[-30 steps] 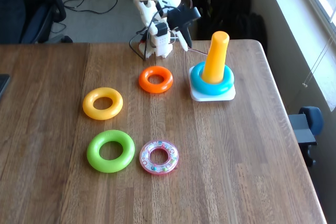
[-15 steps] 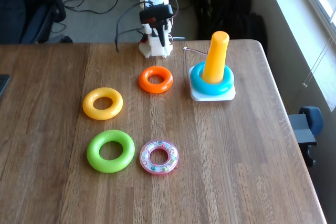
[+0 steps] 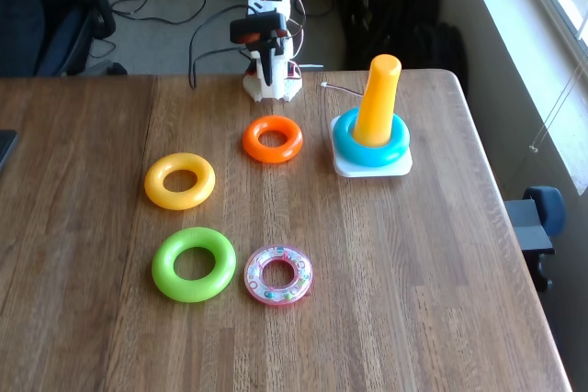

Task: Pick and place the blue ring

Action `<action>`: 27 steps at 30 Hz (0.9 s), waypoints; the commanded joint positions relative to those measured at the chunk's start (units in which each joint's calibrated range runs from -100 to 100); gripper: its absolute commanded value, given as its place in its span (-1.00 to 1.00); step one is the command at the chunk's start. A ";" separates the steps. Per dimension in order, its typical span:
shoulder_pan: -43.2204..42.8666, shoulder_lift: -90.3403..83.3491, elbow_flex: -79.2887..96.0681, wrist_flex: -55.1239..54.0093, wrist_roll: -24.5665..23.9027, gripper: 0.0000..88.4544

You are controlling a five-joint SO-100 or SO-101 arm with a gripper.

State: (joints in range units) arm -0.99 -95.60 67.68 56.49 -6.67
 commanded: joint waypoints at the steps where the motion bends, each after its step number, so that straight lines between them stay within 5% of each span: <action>1: 0.08 -0.48 -1.22 -0.09 0.59 -0.66; 12: 0.15 -0.48 8.89 4.29 0.59 -0.95; 27: 0.15 -0.48 19.62 9.64 0.59 -0.95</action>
State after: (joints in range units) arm -0.99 -95.60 87.62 66.02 -6.67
